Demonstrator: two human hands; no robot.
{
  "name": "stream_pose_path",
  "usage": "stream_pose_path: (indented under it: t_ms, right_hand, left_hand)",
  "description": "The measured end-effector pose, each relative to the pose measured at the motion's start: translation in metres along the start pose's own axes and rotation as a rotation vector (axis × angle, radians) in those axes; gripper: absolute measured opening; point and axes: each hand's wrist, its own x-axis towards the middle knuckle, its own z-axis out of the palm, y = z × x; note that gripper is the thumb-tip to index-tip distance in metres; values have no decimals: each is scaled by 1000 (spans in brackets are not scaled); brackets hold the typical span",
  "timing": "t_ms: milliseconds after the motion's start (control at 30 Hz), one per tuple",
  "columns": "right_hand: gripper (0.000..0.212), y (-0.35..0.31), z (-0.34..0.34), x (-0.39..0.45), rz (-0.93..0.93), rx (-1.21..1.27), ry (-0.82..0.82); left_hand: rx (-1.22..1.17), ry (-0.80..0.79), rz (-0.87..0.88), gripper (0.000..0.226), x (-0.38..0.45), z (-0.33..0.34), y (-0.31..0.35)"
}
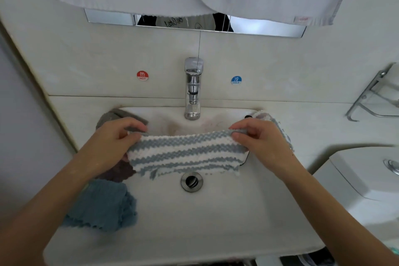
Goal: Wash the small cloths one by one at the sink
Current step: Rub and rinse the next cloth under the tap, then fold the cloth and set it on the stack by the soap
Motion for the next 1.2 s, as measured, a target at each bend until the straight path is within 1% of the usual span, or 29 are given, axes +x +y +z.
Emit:
stream_pose_path:
  t_ms: [67,100,133,167,233,300,400,433,500,567,600,667,700,767,800,833,900,967,1000,1033,1133,1167,1200]
  right_hand:
    - [19,-1,-3,0,7,53,31]
    - [15,-2,-5,0,10,69,43]
    - [14,-4,-7,0,18,76,51]
    - [16,-4,-8,0,27,72,53]
    - [24,-3,-10,1,52,27,45]
    - [27,-2,-12,2,53,-61,36]
    - [25,-1,-11,2,8,-264,35]
    - [22,0,-10,2,-9,-316,33]
    - [15,1,-8,2,-47,-382,31]
    - [9,1,-10,3,-62,-399,33]
    - [10,0,-12,3,-59,-391,33]
    - [14,0,-15,4,-38,-325,45]
    - [13,0,-17,4,-17,-257,50]
    - [10,-3,-21,3,51,-61,4]
    - [11,-4,-23,2,96,64,-43]
    - [13,-5,-26,0,151,186,-91]
    - [18,-7,-29,-2,262,349,-148]
    - [18,-5,-30,-4,322,383,-135]
    - [18,-5,-29,-4,336,377,-117]
    - [19,-3,-27,-4,346,371,-96]
    - [22,2,-20,-6,385,405,-40]
    - [20,4,-16,-7,399,417,-20]
    - [17,5,-11,-8,411,427,0]
  left_hand:
    - [-142,34,-51,16,4,1,4]
    - [-214,25,-75,14,6,1,6]
    - [-252,-9,-84,12,7,0,7]
    - [-247,-61,-83,15,7,-1,7]
    - [-151,-172,-75,31,8,-1,8]
    - [5,-215,-22,37,9,1,10]
    - [209,-152,75,29,13,8,11]
    - [243,-134,94,23,13,10,12]
    - [306,-121,122,2,17,9,9]
    - [343,-149,127,28,20,6,5]
    - [328,-170,114,39,21,3,4]
    - [276,-192,115,61,23,-1,3]
    - [227,-199,114,63,26,-3,2]
    - [26,-215,78,45,26,-4,6]
    - [-112,-249,49,43,26,-5,8]
    - [-231,-286,23,52,26,-5,8]
    - [-366,-303,-38,75,24,-5,6]
    - [-407,-295,-93,82,22,0,6]
    - [-408,-287,-121,80,20,4,8]
    - [-401,-279,-141,72,19,9,8]
    - [-429,-257,-218,21,13,28,17]
    - [-430,-247,-235,15,10,35,20]
    - [-426,-243,-247,14,6,43,23]
